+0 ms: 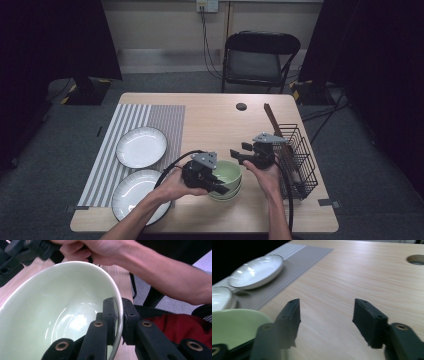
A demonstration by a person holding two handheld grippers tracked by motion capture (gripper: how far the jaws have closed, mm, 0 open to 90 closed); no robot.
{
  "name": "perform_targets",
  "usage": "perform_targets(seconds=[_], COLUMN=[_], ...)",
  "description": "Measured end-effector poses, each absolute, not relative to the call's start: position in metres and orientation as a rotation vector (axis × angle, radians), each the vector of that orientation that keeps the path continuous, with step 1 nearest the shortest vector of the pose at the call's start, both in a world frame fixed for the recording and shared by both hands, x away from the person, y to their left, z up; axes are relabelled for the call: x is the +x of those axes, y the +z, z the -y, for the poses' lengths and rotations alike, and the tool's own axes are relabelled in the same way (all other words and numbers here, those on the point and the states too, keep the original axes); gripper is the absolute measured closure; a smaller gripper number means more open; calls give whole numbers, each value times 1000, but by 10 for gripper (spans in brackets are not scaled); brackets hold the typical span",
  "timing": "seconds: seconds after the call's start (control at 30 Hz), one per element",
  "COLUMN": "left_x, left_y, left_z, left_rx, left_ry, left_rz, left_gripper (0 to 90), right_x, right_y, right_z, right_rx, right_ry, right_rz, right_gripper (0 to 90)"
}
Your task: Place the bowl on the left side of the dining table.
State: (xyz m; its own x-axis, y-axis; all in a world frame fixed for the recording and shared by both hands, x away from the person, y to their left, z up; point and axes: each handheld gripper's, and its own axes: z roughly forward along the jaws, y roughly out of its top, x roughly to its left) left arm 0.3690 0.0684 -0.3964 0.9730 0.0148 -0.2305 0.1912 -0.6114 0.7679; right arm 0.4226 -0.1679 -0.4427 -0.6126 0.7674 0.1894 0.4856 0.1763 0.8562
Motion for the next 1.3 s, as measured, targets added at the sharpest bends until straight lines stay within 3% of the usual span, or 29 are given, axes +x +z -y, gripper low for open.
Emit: perform_targets(seconds=[0.8,1.3], left_x=[363,371], left_y=[-377,-364], left_z=[-84,-109], left_rx=[2120,2059], left_ry=[-232,-181], left_rz=[-143,-195], left_gripper=[833,831], right_x=[441,441], right_y=[-476,-495], right_z=[166,160], right_rx=[1322,1325], right_ry=[1212,1050], right_rz=[-2163,-2201], right_gripper=[190,180])
